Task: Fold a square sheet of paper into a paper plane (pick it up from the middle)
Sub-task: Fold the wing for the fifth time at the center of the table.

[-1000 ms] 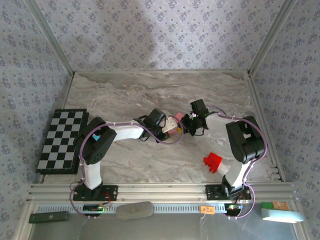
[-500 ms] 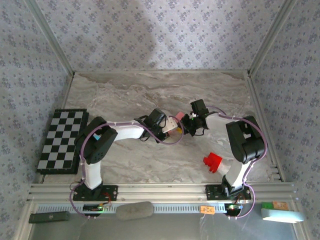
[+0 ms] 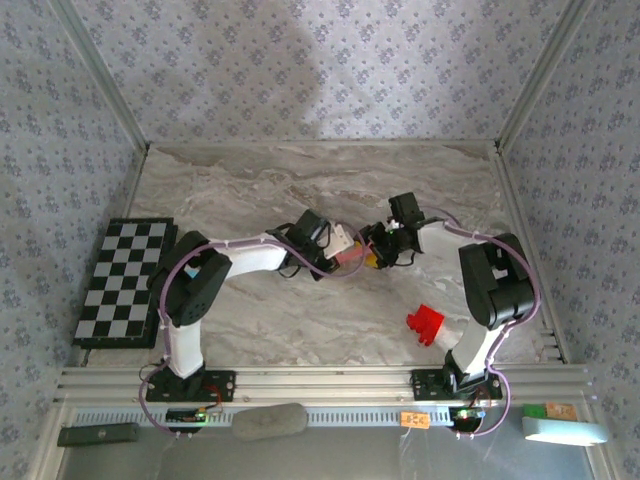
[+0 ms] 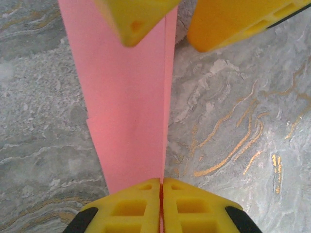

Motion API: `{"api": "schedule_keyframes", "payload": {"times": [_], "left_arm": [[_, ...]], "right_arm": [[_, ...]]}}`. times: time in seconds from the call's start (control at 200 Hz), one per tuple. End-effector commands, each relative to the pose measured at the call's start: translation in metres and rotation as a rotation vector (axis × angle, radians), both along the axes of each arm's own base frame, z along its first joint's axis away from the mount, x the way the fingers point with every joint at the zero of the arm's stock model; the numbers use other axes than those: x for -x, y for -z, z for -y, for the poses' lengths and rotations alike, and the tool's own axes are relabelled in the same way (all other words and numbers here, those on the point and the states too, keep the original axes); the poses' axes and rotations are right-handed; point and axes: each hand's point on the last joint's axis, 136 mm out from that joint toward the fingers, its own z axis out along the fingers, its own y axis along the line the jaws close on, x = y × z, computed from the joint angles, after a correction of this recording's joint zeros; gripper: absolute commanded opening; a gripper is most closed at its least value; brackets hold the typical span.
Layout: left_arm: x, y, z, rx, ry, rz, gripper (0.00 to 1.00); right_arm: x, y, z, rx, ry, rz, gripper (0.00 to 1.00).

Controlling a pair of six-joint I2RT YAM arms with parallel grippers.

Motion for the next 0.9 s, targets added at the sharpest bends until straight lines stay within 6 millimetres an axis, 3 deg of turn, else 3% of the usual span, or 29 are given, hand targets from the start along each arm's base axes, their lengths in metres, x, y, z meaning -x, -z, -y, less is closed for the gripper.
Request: {"api": "schedule_keyframes", "payload": {"times": [0.0, 0.125, 0.415, 0.665, 0.895], "left_arm": [[0.005, -0.015, 0.006, 0.066, -0.005, -0.086, 0.08], [0.004, -0.021, 0.007, 0.11, -0.021, -0.149, 0.08], [0.004, -0.018, 0.011, 0.175, -0.107, -0.349, 0.01], [-0.002, -0.019, 0.015, 0.255, -0.227, -0.474, 0.0], [-0.004, -0.016, 0.017, 0.286, -0.335, -0.586, 0.0]], "right_arm": [[0.0, -0.011, 0.005, 0.027, -0.021, 0.02, 0.59], [-0.001, -0.014, 0.011, 0.054, -0.025, 0.049, 0.62], [-0.014, -0.05, 0.025, 0.127, -0.128, 0.32, 0.68], [-0.012, -0.039, 0.033, 0.183, -0.194, 0.446, 0.67], [-0.007, -0.035, 0.026, 0.175, -0.299, 0.538, 0.66]]}}
